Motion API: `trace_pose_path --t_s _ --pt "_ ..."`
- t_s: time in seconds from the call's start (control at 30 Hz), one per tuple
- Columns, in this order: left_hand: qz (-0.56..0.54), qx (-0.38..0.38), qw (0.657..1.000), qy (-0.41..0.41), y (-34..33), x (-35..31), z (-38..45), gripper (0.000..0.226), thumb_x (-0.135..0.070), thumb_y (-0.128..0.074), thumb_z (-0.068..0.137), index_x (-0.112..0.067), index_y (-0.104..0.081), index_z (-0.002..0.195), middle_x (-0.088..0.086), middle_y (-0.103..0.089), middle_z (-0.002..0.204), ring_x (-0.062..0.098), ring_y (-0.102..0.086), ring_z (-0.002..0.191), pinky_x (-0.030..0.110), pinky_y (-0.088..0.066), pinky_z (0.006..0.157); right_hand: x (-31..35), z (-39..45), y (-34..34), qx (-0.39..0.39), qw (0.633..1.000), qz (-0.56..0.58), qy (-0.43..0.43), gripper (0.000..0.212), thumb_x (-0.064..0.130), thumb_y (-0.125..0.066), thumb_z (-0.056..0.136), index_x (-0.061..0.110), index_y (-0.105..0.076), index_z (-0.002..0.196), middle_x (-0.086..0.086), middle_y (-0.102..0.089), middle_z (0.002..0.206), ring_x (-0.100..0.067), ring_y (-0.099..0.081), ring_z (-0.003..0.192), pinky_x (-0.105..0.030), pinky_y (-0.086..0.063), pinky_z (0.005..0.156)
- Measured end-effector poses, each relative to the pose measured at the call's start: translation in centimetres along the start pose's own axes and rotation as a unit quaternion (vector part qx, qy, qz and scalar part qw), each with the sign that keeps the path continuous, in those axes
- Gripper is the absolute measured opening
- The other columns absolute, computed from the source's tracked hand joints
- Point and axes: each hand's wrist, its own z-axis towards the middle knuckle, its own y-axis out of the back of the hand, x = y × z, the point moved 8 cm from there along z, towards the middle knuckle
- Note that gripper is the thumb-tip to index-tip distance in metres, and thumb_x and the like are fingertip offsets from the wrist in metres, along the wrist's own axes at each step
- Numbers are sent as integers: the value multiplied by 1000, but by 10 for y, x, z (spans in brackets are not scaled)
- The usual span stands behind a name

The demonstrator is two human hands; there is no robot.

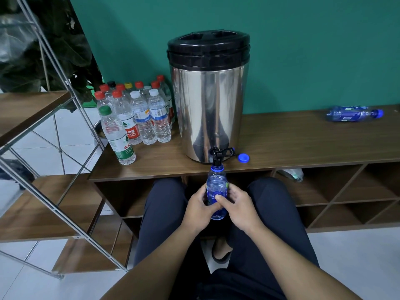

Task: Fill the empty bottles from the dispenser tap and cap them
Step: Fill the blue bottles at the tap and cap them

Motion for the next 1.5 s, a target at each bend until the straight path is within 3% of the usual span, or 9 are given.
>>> trace_pose_path --t_s 1.17,1.5 --pt "36 -7 999 9 0 5 1 55 -9 -85 95 -31 -67 142 -10 -79 128 11 -75 121 46 -58 113 0 0 -1 3 1000 -3 -2 36 6 -75 104 26 -74 134 6 -82 125 -13 -77 120 -40 -60 109" --pt "55 -13 998 10 1 8 3 55 -9 -85 93 -32 -68 140 -12 -80 124 9 -76 117 43 -60 110 -6 2 -1 1 1000 -2 -6 38 6 -75 103 25 -74 136 3 -83 125 -17 -78 121 -49 -60 111"
